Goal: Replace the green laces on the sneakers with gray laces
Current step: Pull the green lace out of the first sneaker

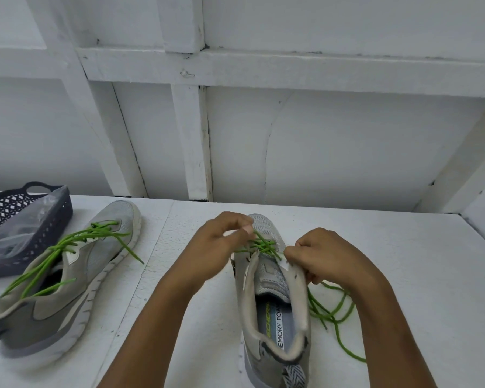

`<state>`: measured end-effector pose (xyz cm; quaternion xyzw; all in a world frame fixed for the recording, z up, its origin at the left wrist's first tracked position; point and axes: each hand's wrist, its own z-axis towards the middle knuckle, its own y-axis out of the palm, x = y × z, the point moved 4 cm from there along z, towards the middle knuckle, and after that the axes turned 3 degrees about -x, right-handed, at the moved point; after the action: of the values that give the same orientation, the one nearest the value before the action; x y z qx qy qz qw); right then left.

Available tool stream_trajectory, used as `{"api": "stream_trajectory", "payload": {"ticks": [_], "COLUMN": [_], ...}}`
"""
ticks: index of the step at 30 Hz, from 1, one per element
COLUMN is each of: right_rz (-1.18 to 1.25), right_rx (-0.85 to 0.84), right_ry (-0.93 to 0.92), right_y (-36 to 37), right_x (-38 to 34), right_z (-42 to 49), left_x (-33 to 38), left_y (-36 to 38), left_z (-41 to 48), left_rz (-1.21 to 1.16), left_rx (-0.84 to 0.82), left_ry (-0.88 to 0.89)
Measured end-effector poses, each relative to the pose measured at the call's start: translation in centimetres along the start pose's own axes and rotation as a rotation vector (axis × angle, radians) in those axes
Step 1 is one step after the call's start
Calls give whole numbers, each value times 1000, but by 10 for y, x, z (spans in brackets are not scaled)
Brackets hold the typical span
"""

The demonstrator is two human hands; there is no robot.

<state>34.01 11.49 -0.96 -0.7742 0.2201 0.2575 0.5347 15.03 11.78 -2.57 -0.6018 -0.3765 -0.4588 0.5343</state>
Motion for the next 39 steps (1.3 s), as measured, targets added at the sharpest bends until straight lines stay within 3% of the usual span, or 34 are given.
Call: {"api": "stream_trajectory", "payload": {"ticks": [7,13,15,18,20,22,26,29,39], "right_rz": [68,86,92,95,87,76,27,-17,-38], "right_rx": [-14,-22,-33,-50,-55,-53,-51,-55,-52], "right_ry": [48,68,71,72,65,59,42,23,5], "right_y": [-1,-1,-1,0,1,1,3,7,8], "right_x": [0,-1,0,1,2,2,1,1,2], "right_z": [-2,-3,-2,-1,0,0,1,3,5], "left_x": [-12,-4,-5,-8,-6,-3,-4,-1,-8], "left_y": [-19,-9,-9,-11,-12,-6,6,7,8], "left_z": [4,4,5,4,2,1,0,-1,2], "left_rz": [-289,-797,-816,-602,-273,6,278,373,313], "left_rx": [240,75,70,151,175,88,-78,-67,-69], "left_ry": [-176,-96,-88,-72,-28,9,10,19,-152]}}
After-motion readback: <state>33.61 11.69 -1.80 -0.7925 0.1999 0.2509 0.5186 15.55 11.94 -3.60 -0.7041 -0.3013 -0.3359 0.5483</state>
